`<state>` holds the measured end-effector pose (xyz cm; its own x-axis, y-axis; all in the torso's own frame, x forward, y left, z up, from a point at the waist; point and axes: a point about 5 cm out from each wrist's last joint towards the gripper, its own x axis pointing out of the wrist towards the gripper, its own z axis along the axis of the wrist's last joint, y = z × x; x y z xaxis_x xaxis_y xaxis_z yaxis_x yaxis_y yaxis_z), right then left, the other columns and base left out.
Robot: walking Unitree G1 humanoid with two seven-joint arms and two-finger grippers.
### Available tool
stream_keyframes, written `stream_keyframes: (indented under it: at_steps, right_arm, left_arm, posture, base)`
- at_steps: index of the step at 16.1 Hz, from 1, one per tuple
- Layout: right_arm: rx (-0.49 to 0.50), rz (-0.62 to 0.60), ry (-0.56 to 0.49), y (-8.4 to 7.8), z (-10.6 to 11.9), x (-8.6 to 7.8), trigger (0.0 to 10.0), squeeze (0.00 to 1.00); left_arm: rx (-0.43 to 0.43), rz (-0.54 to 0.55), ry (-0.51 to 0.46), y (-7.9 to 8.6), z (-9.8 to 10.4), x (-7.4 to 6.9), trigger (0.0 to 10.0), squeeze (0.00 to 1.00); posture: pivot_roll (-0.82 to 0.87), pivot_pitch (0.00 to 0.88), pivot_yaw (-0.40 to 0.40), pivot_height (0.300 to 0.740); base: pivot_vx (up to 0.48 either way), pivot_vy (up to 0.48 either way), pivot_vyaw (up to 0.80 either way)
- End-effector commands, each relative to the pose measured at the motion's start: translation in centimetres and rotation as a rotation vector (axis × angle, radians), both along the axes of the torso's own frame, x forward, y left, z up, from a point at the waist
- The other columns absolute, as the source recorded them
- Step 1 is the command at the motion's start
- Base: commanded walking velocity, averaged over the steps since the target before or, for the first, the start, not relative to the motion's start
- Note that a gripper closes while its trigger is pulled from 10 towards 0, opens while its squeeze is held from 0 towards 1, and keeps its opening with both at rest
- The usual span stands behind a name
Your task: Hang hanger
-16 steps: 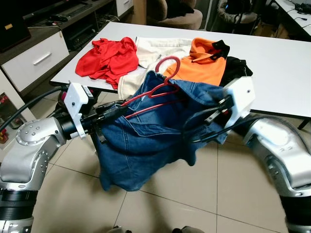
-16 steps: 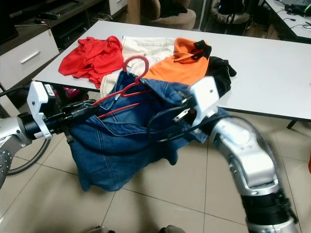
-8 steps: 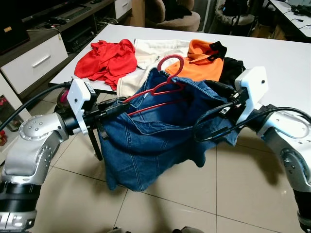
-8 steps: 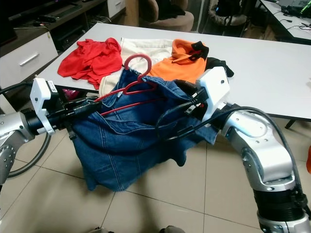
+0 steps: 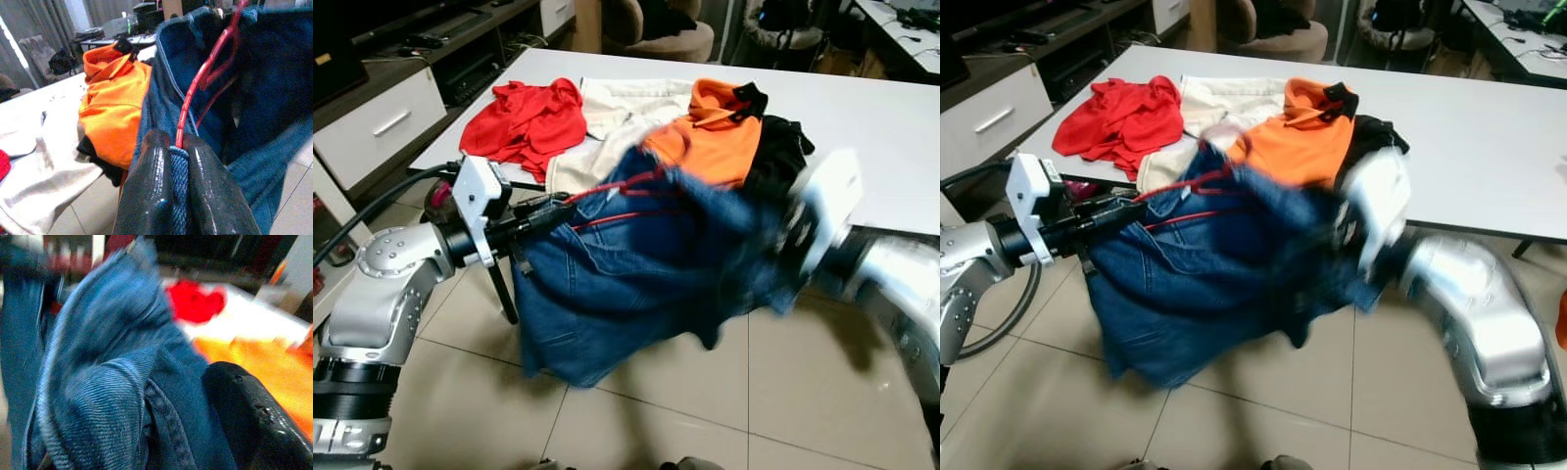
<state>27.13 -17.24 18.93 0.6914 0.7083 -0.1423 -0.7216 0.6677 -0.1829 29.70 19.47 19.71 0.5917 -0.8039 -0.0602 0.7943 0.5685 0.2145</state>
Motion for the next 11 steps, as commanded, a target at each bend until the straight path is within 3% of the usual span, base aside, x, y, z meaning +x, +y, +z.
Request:
stream_keyframes:
  at_steps: [1,3,4,7,10,11]
  right_arm:
    - [-0.054,-0.062,-0.032,-0.1,-0.9,0.5,10.0,1.0]
    - [0.021,-0.154,-0.085,-0.3,-0.3,1.1,10.0,1.0]
    - [0.055,-0.162,-0.118,-0.3,0.2,1.2,10.0,0.0]
    - [0.131,-0.099,-0.217,-0.2,1.5,0.7,10.0,0.0]
    - [0.204,-0.022,-0.222,0.2,2.5,0.3,10.0,0.0]
    - [-0.001,0.004,-0.193,0.4,1.1,0.3,10.0,0.07]
  left_arm:
    - [-0.005,0.021,-0.011,0.0,0.2,0.2,0.0,0.0]
    - [-0.013,0.022,-0.009,0.0,0.4,0.2,0.0,0.0]
    - [-0.01,0.026,-0.007,0.0,0.4,0.2,0.0,0.0]
    - [0.001,0.036,-0.01,0.1,0.4,0.4,0.0,0.0]
    - [-0.008,0.032,-0.016,-0.2,0.6,0.4,0.0,0.0]
    - [-0.004,0.029,-0.016,-0.4,0.5,0.4,0.0,0.0]
  posture:
    - [-0.19,0.0,0.013,0.74]
    - [-0.18,0.0,0.023,0.74]
    - [-0.18,0.0,0.024,0.74]
    - [-0.18,0.0,0.023,0.74]
    - [-0.18,0.0,0.023,0.74]
    - [-0.18,0.0,0.023,0.74]
  base:
    - [0.0,0.0,0.0]
    - [0.0,0.0,0.0]
    - [0.0,0.0,0.0]
    - [0.0,0.0,0.0]
    - [0.0,0.0,0.0]
    - [0.0,0.0,0.0]
